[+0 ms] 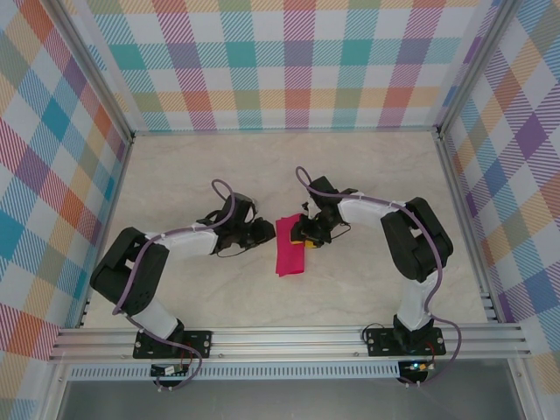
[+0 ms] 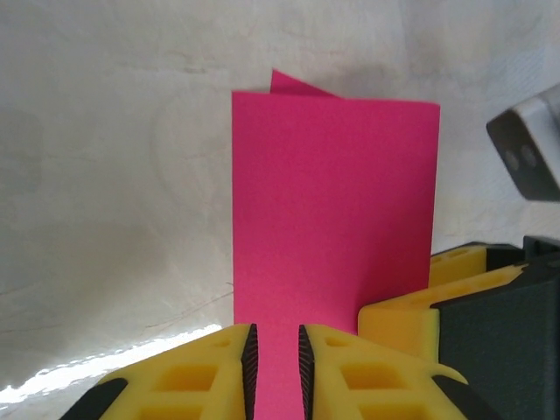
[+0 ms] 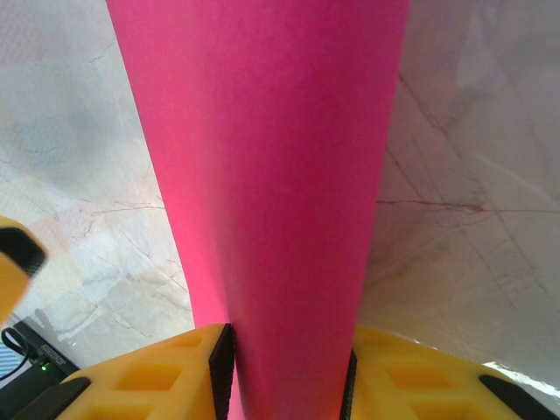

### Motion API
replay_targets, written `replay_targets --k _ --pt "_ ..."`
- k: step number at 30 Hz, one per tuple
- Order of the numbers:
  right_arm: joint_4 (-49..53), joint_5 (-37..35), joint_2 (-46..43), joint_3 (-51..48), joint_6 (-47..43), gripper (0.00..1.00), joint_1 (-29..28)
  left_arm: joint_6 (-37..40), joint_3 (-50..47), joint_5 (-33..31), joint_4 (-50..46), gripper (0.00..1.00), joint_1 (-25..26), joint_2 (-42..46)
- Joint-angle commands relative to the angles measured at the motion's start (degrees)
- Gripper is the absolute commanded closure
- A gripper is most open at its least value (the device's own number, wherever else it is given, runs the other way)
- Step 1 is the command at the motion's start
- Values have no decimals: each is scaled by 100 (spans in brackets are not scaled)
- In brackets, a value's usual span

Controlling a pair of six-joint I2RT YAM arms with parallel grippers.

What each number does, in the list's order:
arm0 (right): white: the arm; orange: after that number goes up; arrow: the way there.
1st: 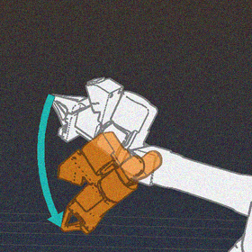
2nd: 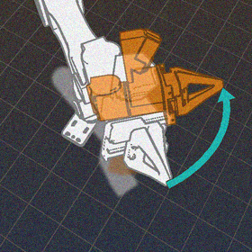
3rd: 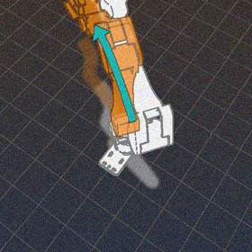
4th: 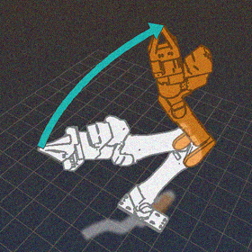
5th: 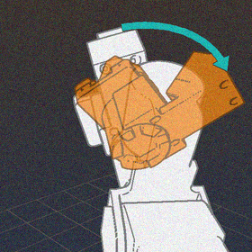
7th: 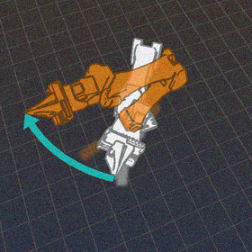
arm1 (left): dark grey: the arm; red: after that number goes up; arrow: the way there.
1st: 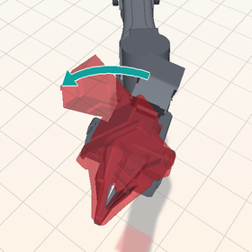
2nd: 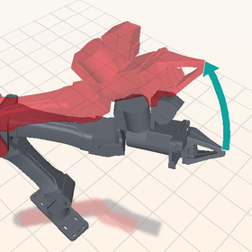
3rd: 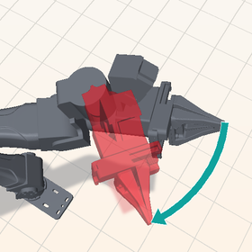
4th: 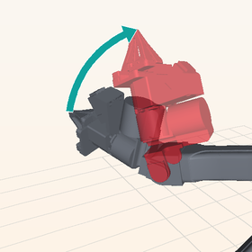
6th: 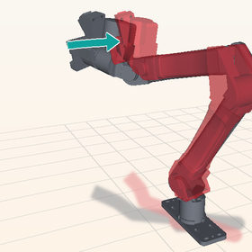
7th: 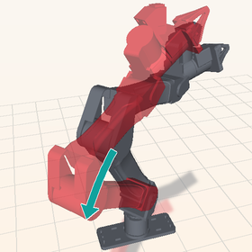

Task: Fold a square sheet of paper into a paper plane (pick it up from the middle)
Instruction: Fold the square sheet of paper in half at the center of the table, then hold the square sheet of paper at the center of the table.

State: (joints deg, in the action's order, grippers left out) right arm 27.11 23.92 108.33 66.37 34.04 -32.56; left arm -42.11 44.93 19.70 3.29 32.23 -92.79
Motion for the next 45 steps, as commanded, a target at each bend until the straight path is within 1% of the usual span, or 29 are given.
replay_targets --k 1,5,11,15,19,23,27,32,36,38,41,45 --pt "158 -89 127 155 -32 63 19 -7 274 263 125 81 175 -258" --pt "176 -125 85 153 -23 62 17 12 453 263 55 87 273 -555" --pt "162 -70 -44 137 -3 59 20 57 596 245 -79 94 291 -860" --pt "333 -29 -79 201 -18 57 21 192 734 152 -380 96 325 -1007" --pt "518 -171 -211 249 -22 55 21 309 842 36 -638 96 363 -1064" --pt "606 -448 -425 236 -187 47 12 343 875 0 -714 97 372 -1101" --pt "749 -752 -270 346 -412 47 4 335 884 -63 -725 97 380 -1042" --pt "686 -655 -20 494 -574 45 -38 381 999 -21 -724 95 381 -995" --pt "582 -426 107 505 -635 42 -57 379 1130 18 -699 94 376 -1065" --pt "549 -412 152 491 -621 43 -58 377 1160 17 -696 94 381 -1089" --pt "552 -615 153 440 -552 48 -58 360 1178 -91 -737 93 381 -1027" --pt "437 -777 179 310 -333 52 -58 298 1141 -298 -750 87 381 -736"
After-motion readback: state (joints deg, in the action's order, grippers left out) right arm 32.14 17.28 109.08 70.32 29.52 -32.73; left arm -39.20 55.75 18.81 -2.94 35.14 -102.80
